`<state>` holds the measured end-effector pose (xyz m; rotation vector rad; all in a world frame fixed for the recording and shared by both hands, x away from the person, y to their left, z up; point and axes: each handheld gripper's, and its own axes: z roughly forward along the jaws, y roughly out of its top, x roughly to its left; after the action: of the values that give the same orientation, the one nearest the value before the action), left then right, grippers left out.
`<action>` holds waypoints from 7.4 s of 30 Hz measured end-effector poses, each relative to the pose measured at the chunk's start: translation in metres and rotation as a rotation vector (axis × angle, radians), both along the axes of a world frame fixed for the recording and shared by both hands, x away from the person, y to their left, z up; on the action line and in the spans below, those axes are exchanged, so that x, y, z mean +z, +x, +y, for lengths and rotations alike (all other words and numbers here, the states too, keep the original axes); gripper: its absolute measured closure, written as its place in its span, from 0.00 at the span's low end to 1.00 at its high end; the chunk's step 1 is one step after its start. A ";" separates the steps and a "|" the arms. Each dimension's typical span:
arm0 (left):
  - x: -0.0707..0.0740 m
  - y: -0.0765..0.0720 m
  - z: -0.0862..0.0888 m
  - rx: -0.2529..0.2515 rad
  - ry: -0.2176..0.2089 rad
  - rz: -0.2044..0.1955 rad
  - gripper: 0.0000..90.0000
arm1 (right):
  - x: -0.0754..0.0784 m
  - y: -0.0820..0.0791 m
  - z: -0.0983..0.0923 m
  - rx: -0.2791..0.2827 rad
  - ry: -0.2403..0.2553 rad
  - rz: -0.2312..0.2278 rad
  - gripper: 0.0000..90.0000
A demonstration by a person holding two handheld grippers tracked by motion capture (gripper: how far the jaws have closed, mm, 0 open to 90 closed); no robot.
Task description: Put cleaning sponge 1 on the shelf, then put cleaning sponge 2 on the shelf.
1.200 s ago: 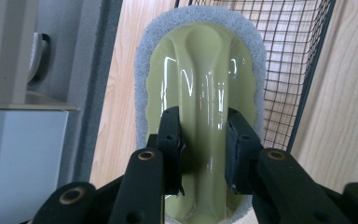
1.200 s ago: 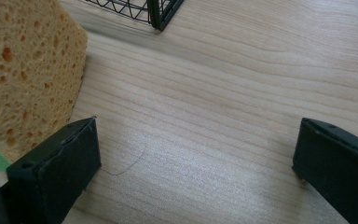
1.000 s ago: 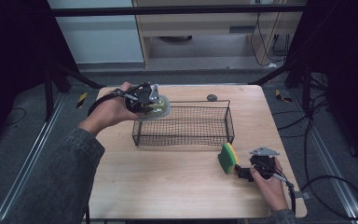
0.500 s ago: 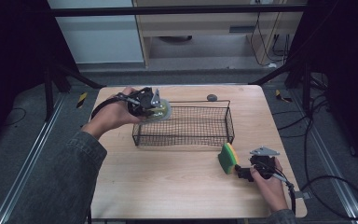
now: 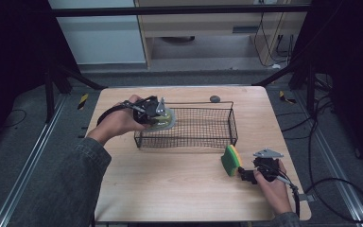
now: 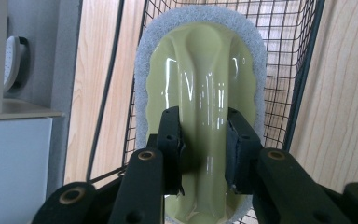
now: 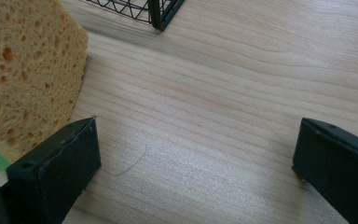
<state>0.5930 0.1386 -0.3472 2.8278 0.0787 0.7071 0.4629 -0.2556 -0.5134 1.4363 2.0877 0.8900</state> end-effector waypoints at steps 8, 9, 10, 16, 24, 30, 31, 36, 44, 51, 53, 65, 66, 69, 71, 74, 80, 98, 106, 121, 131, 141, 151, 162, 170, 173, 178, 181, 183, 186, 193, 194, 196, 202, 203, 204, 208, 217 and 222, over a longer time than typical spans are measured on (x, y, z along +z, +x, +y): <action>-0.012 0.002 0.000 0.002 0.012 0.023 0.78 | 0.000 0.000 0.000 -0.001 0.003 0.002 0.01; -0.013 0.003 0.000 -0.001 0.012 0.023 0.78 | 0.000 0.000 0.000 -0.001 0.003 0.002 0.01; -0.014 0.003 0.000 0.004 0.007 0.030 0.78 | 0.000 0.000 0.000 -0.001 0.003 0.002 0.01; -0.020 0.005 0.000 -0.001 0.011 0.046 0.78 | 0.000 0.000 0.000 -0.001 0.003 0.002 0.01; -0.026 0.007 0.004 0.002 0.017 0.064 0.78 | 0.000 0.000 0.000 0.000 0.003 0.001 0.01; -0.033 0.008 0.006 0.012 0.016 0.078 0.78 | 0.000 0.000 0.000 -0.001 0.003 0.001 0.01; -0.034 0.009 0.006 0.005 0.025 0.079 0.78 | 0.000 0.000 0.000 0.000 0.002 0.001 0.01; -0.038 0.009 0.005 0.016 0.024 0.095 0.78 | 0.000 0.000 0.000 -0.001 0.003 0.001 0.01; -0.049 0.014 0.004 0.017 0.029 0.114 0.78 | 0.000 0.000 0.000 0.000 0.003 0.001 0.01; -0.054 0.016 0.002 0.026 0.028 0.134 0.78 | 0.000 0.000 0.000 -0.001 0.003 0.001 0.01; -0.055 0.017 0.001 0.026 0.033 0.139 0.78 | 0.000 0.000 0.000 -0.001 0.003 0.001 0.01; -0.055 0.020 0.002 0.043 0.012 0.161 0.74 | 0.000 0.000 0.000 -0.001 0.003 0.001 0.01; -0.054 0.020 0.003 0.045 0.011 0.161 0.74 | 0.000 0.000 0.000 -0.001 0.003 0.001 0.01; -0.050 0.019 0.004 0.043 0.002 0.166 0.74 | 0.000 0.000 0.000 -0.002 0.006 0.004 0.01; -0.047 0.018 0.005 0.042 -0.006 0.159 0.73 | 0.000 0.000 0.000 -0.001 0.004 0.002 0.01; -0.039 0.016 0.008 0.047 -0.033 0.150 0.71 | 0.000 0.000 0.000 0.000 0.000 -0.001 0.01; -0.022 0.008 0.014 0.078 -0.126 0.106 0.59 | 0.000 0.000 0.000 0.000 -0.001 -0.001 0.01; -0.001 -0.026 0.037 0.296 -0.426 0.071 0.09 | 0.000 0.000 0.000 0.000 0.000 0.000 0.01; -0.013 -0.055 0.064 0.404 -0.542 0.068 0.07 | 0.000 0.000 0.000 -0.001 0.004 0.002 0.01; -0.069 -0.085 0.107 0.530 -0.621 0.141 0.06 | 0.000 0.000 0.000 -0.001 0.004 0.002 0.01; -0.103 -0.086 0.137 0.639 -0.661 0.148 0.05 | 0.000 0.000 0.000 0.000 0.001 0.000 0.01; -0.125 -0.079 0.148 0.711 -0.595 0.137 0.03 | 0.000 0.000 0.000 0.001 0.001 -0.001 0.01; -0.151 -0.072 0.151 0.755 -0.590 0.145 0.01 | 0.000 0.000 0.000 0.000 0.001 0.000 0.01; -0.161 -0.076 0.155 0.753 -0.694 0.092 0.00 | 0.000 -0.001 0.000 -0.008 0.005 0.000 0.02; -0.161 -0.076 0.155 0.757 -0.694 0.090 0.00 | 0.014 -0.027 -0.007 -0.016 -0.022 -0.019 0.08; -0.161 -0.076 0.154 0.766 -0.695 0.087 0.00 | 0.023 -0.038 -0.012 -0.032 -0.009 -0.030 0.08; -0.161 -0.076 0.154 0.772 -0.696 0.085 0.00 | 0.039 -0.052 -0.009 -0.032 -0.016 -0.031 0.09; -0.161 -0.077 0.153 0.776 -0.695 0.084 0.00 | 0.049 -0.059 -0.002 -0.015 -0.015 -0.019 0.08; -0.161 -0.077 0.153 0.780 -0.697 0.082 0.00 | 0.056 -0.062 0.003 0.004 -0.036 -0.009 0.09; -0.161 -0.077 0.153 0.784 -0.698 0.081 0.00 | 0.068 -0.064 0.009 0.028 -0.051 0.024 0.11; -0.161 -0.077 0.151 0.798 -0.698 0.076 0.00 | 0.104 -0.053 0.032 0.055 -0.094 0.092 0.20; -0.161 -0.077 0.151 0.801 -0.699 0.075 0.00 | 0.106 -0.050 0.034 0.056 -0.094 0.102 0.20; -0.161 -0.077 0.151 0.806 -0.697 0.074 0.00 | 0.114 -0.044 0.041 0.059 -0.106 0.126 0.21; -0.161 -0.077 0.150 0.807 -0.700 0.073 0.00 | 0.125 -0.026 0.060 0.081 -0.131 0.153 0.22; -0.161 -0.077 0.150 0.809 -0.702 0.074 0.00 | 0.125 -0.023 0.062 0.076 -0.136 0.159 0.22; -0.161 -0.077 0.150 0.810 -0.702 0.074 0.00 | 0.126 -0.020 0.064 0.074 -0.139 0.164 0.22; -0.161 -0.077 0.150 0.810 -0.702 0.074 0.00 | 0.124 -0.011 0.068 0.078 -0.147 0.182 0.22; -0.161 -0.076 0.150 0.810 -0.700 0.075 0.00 | 0.121 0.003 0.072 0.056 -0.172 0.223 0.25; -0.161 -0.075 0.150 0.808 -0.699 0.074 0.00 | 0.120 0.009 0.072 0.050 -0.177 0.258 0.28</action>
<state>0.5179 0.2887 -0.5081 2.0712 1.2544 0.5451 0.4723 -0.1834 -0.3933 1.4746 2.3333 0.5436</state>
